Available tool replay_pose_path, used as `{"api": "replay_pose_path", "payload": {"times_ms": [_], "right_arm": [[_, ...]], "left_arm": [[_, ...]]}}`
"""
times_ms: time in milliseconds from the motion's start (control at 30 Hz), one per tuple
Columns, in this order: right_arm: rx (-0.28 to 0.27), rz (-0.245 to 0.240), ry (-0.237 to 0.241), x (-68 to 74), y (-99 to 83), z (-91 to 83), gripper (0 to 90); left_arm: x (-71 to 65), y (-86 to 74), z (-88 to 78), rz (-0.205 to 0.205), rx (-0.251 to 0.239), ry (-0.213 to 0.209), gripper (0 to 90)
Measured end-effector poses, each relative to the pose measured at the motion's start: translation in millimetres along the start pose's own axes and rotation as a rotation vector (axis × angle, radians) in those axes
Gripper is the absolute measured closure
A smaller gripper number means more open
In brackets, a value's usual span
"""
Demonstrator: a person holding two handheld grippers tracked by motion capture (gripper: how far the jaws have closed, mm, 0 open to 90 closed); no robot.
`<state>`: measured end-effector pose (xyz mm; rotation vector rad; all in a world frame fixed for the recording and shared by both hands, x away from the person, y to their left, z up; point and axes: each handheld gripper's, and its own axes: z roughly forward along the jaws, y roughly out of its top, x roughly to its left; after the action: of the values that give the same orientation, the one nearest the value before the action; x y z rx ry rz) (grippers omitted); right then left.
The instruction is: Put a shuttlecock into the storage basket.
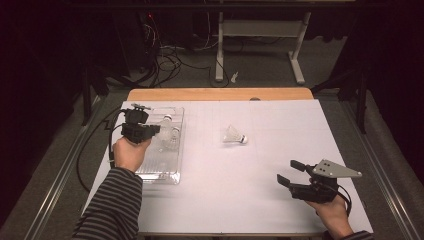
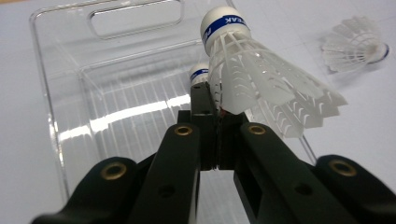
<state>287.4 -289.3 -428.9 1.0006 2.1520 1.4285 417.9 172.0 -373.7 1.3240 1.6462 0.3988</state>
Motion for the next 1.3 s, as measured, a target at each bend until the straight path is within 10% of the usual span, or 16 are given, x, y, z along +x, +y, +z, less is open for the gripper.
{"api": "replay_pose_path", "payload": {"times_ms": [700, 1300], "right_arm": [[0.001, -0.001, 0.000, 0.0, 0.0, 0.1, 27.8], [0.005, 0.001, 0.004, 0.3, -0.2, 0.5, 27.8]], "left_arm": [[29.3, -0.5, 18.3, -0.009, 0.014, 0.137, 87.8], [38.3, -2.1, 22.6, -0.016, 0.017, 0.169, 86.6]]}}
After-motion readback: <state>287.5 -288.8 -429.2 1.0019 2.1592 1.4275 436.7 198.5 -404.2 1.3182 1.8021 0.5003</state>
